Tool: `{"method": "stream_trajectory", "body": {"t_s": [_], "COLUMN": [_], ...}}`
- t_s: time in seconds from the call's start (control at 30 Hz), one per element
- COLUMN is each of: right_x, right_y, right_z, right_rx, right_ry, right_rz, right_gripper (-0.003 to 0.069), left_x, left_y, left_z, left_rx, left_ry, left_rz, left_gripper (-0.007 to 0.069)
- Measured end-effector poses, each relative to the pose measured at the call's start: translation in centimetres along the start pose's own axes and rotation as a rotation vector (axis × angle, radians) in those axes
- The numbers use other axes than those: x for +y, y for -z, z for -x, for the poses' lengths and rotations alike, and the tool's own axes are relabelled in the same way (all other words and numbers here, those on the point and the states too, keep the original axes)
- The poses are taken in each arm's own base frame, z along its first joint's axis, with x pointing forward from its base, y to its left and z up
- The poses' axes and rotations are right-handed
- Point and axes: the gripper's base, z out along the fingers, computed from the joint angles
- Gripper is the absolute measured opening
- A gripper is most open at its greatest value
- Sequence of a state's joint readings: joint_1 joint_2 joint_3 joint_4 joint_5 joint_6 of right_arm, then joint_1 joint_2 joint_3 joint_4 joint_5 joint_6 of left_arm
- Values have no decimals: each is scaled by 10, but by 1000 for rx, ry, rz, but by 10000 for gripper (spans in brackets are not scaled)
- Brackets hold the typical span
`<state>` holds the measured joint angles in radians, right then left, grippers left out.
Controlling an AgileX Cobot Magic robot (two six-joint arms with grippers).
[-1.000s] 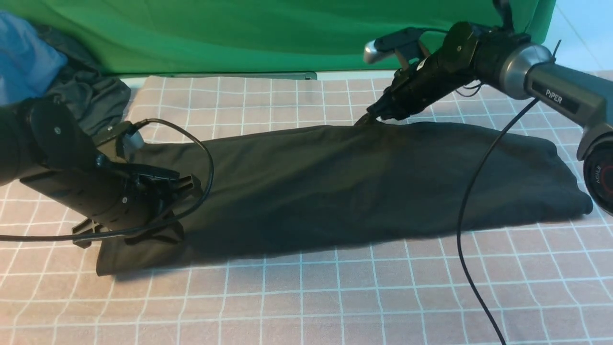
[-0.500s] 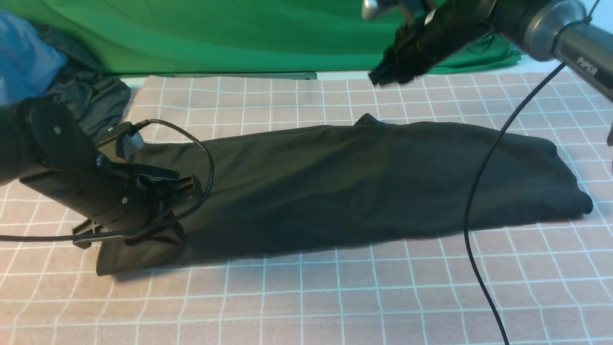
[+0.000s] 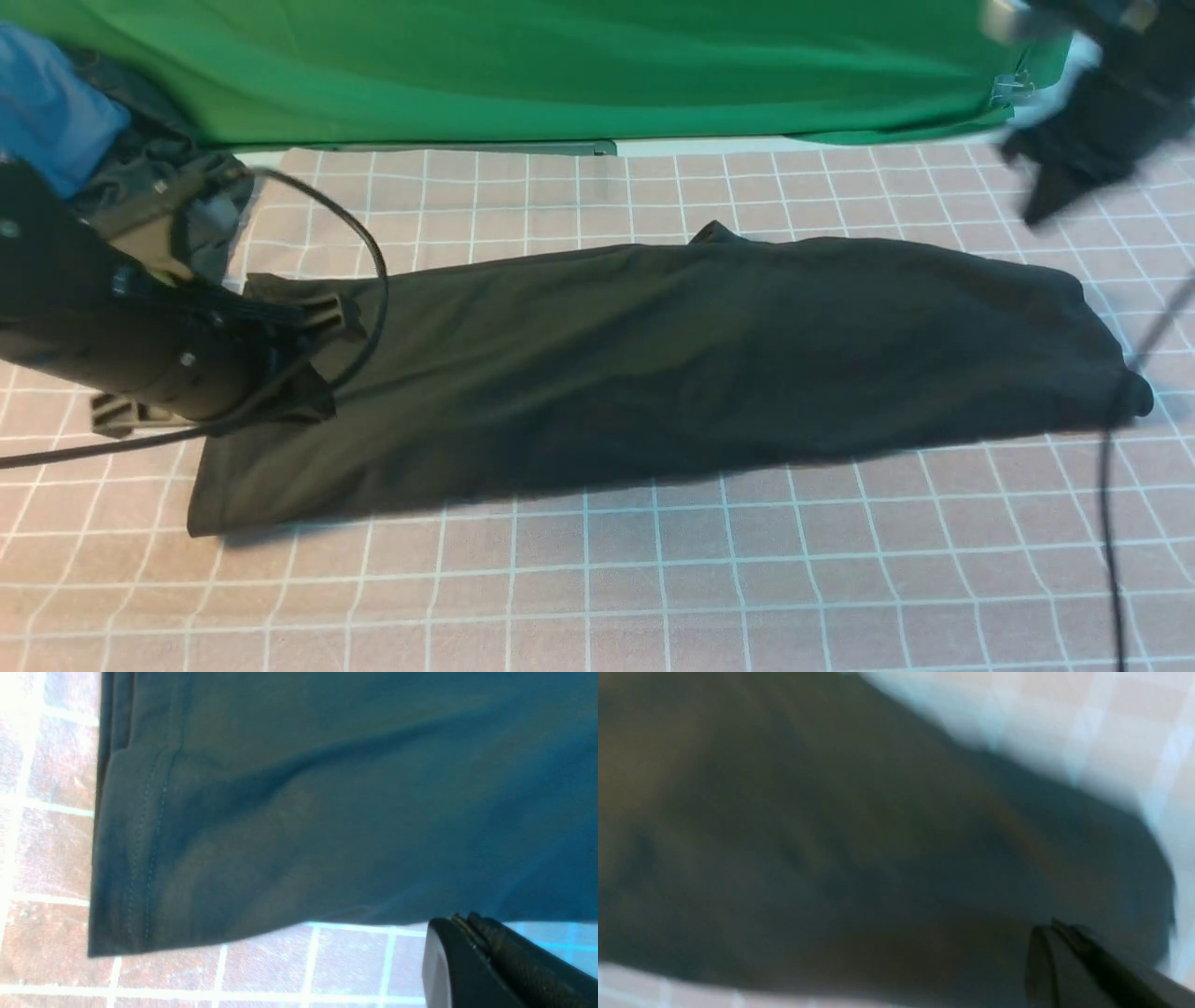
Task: Fold a long-sleeved shirt over a pink coffee tablecloth.
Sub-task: 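Pull the folded dark garment lengthwise by its ends to straighten it flat on the table, then fold the right end of the dark garment over onto its left end with the right gripper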
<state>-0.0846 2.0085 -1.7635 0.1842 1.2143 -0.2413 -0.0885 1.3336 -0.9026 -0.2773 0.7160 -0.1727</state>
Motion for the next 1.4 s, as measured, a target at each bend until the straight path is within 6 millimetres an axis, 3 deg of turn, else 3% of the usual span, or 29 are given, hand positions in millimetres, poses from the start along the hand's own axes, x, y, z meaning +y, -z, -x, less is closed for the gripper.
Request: {"method": "stream_trajectory", "body": {"t_s": [0.07, 0.13, 0.3, 0.37, 0.53, 0.73, 0.8, 0.9, 0.97, 1.03, 1.13, 1.4], "right_x": [-18, -31, -40, -42, -48, -48, -45, -41, -37, -34, -34, -67], "right_y": [-13, -26, -43, -46, -62, -88, -90, -92, -93, -92, -88, -17], "right_z": [-16, -26, -30, -26, -24, -28, -27, -26, -25, -24, -24, -21], "right_rx": [55, 69, -1, -50, -56, 20, 25, 29, 32, 36, 55, 16], "right_ry": [-91, -147, -166, -163, -159, -144, -129, -115, -96, -61, -31, -130], "right_rz": [-2, -12, -42, -58, -88, -81, -81, -74, -55, -47, -45, -151], "right_gripper": [130, 259, 582, 656, 688, 675, 617, 454, 248, 127, 125, 125], "left_x": [-2, -3, -5, -5, -5, -5, -5, -6, -7, -7, -7, -8], "left_y": [11, 22, 39, 43, 44, 44, 44, 44, 44, 44, 44, 52], "left_z": [-2, -4, -8, -9, -10, -11, -11, -13, -14, -14, -15, -18], "left_rx": [-18, -42, -88, -97, -82, -78, -74, -53, -42, -38, -34, -50], "left_ry": [-11, -22, -44, -52, -60, -62, -62, -56, -58, -58, -59, -69], "left_rz": [-11, -20, -37, -41, -38, -37, -37, -45, -56, -62, -61, -72], "left_gripper": [13, 13, 13, 13, 13, 13, 13, 13, 13, 13, 13, 13]}}
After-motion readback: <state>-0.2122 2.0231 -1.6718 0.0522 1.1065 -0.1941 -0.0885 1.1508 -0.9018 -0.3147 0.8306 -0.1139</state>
